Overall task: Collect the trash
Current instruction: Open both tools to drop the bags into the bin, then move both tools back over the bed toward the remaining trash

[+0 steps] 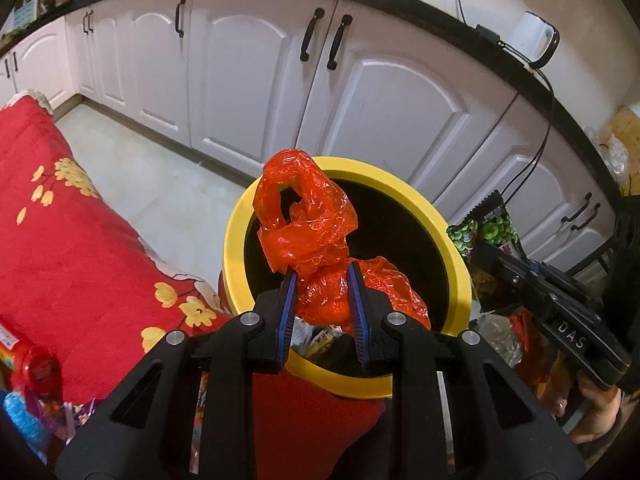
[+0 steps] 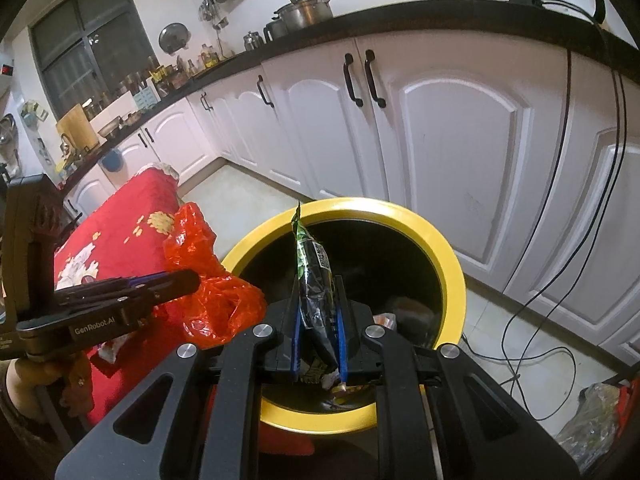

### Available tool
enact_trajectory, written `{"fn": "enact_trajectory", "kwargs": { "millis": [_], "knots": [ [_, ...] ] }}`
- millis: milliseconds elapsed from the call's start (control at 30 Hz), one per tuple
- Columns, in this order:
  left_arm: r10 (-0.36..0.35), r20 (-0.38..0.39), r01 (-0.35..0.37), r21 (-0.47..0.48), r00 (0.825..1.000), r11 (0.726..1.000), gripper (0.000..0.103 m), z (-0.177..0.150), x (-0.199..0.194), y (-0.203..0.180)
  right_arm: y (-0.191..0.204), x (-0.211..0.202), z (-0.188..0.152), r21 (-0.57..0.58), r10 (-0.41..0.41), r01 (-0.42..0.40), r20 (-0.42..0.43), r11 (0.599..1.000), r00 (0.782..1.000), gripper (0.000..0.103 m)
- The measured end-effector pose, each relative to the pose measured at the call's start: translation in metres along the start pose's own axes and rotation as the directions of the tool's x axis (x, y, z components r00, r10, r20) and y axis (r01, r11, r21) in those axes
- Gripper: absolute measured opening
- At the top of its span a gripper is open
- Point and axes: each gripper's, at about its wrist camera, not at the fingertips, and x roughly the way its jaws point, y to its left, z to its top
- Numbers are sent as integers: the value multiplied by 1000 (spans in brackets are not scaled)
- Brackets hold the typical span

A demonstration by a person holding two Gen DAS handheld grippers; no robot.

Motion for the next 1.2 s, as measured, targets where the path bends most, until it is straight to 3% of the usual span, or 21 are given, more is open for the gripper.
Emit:
{"fn": "enact_trajectory", "kwargs": {
  "millis": [367, 433, 500, 633, 900, 1000, 1200],
  "knots": [
    [13, -41, -14, -13, 999, 1000, 20, 1, 25, -2, -6, 25, 10, 14, 13, -12, -33, 1000, 999, 15],
    [40, -42, -41, -23, 998, 999, 28, 1, 27, -1, -7, 28, 11, 14, -6, 6, -29, 1000, 1000, 21],
    [60, -44, -62, -49, 997, 997, 53, 0, 28, 4, -11, 28, 10, 23, -11, 12, -30, 1000, 1000, 36],
    [61, -27, -63, -65, 998, 996, 58, 0, 21, 9, -18, 27, 8, 37, -34, 35, -25, 999, 999, 44],
    [62, -3, -62, -58, 998, 996, 88, -3, 8, 8, -20, 14, 3, 39, -68, 68, -4, 997, 998, 57],
    [70, 7, -70, -55, 998, 996, 92, -4, 3, 7, -19, 7, 2, 39, -86, 85, 10, 996, 996, 65],
    [82, 18, -81, -57, 996, 995, 92, -5, -8, 8, -17, -3, 1, 44, -100, 98, 24, 994, 995, 72]
  ]
}}
